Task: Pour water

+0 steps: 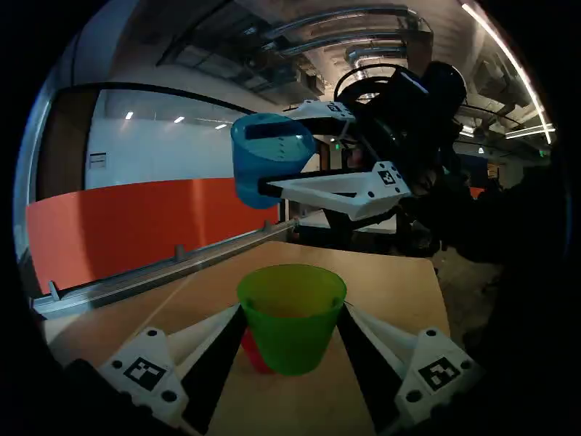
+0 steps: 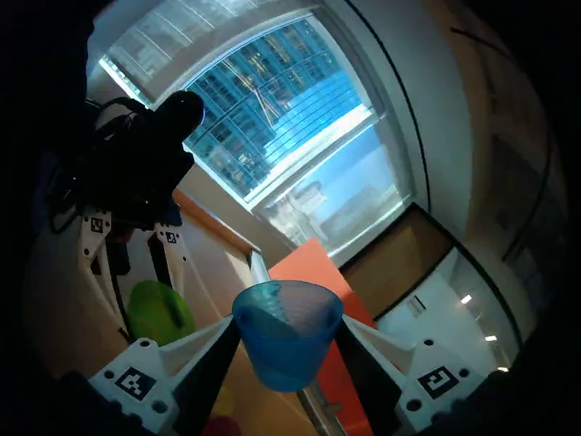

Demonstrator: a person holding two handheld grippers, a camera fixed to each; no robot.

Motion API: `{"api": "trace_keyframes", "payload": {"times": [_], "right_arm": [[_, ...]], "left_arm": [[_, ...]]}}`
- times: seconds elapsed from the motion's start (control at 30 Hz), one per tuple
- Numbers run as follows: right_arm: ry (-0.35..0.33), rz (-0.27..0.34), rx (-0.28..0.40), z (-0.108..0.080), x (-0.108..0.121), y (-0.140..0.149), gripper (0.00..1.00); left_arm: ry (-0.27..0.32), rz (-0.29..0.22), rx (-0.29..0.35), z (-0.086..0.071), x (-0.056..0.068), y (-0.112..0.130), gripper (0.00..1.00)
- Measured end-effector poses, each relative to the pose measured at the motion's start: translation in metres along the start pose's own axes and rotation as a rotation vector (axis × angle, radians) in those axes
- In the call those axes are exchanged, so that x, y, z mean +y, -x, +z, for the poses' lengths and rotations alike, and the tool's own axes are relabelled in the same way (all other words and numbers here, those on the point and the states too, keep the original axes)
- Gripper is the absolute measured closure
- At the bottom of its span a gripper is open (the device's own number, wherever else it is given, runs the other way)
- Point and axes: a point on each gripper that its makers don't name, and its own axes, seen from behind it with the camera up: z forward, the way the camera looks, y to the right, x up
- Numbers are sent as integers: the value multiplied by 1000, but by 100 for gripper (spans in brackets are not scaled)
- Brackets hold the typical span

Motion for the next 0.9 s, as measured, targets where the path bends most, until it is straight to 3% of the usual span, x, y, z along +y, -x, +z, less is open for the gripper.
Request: {"api": "trace_keyframes", "payload": {"times": [0.3, 0.9], "right_arm": [[15, -84, -4, 3, 9, -6, 12], [42, -188, -20, 0, 19, -8, 12]], "left_arm": [[5, 9, 6, 2, 1, -5, 16], [11, 13, 7, 6, 2, -8, 16]]}}
